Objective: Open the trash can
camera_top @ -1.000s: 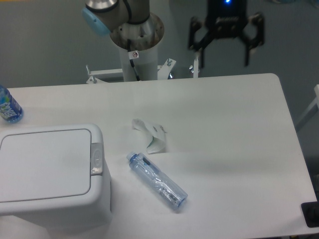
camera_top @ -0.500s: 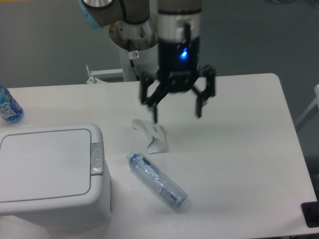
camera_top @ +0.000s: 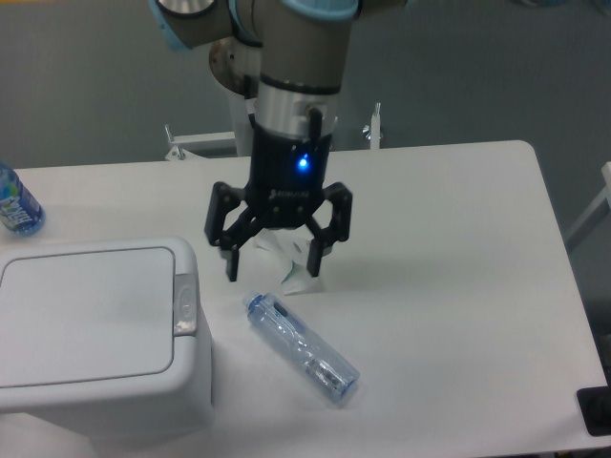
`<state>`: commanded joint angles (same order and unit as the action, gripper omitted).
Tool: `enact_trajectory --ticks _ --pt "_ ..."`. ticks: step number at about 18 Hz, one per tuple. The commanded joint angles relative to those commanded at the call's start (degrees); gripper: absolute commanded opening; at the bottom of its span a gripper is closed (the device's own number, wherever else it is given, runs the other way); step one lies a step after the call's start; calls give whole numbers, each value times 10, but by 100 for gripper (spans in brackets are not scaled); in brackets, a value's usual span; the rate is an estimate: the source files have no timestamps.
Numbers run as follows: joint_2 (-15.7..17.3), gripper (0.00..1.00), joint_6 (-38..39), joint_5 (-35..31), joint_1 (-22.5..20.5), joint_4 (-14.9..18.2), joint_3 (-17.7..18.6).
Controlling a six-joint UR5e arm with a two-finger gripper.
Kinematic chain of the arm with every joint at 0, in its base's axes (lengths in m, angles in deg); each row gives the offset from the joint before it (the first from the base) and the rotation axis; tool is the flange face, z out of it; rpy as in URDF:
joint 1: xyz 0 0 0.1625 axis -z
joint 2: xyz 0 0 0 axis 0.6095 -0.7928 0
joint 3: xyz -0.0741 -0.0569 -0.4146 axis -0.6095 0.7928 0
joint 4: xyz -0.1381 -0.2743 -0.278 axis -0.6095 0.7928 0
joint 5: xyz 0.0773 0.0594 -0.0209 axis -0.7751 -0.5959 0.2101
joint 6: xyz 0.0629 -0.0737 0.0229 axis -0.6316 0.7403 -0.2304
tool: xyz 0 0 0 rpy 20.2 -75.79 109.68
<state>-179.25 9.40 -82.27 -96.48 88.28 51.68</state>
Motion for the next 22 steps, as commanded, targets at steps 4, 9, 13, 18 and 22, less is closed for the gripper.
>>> enact_trajectory --ticks 4,9,13,18,22 --pt "-5 100 3 2 9 0 2" --pt "-13 100 3 1 14 0 4" --pt "-16 100 2 1 18 0 4" --pt "-25 100 2 1 20 -1 3" --pt "-26 100 -1 1 20 -1 2"
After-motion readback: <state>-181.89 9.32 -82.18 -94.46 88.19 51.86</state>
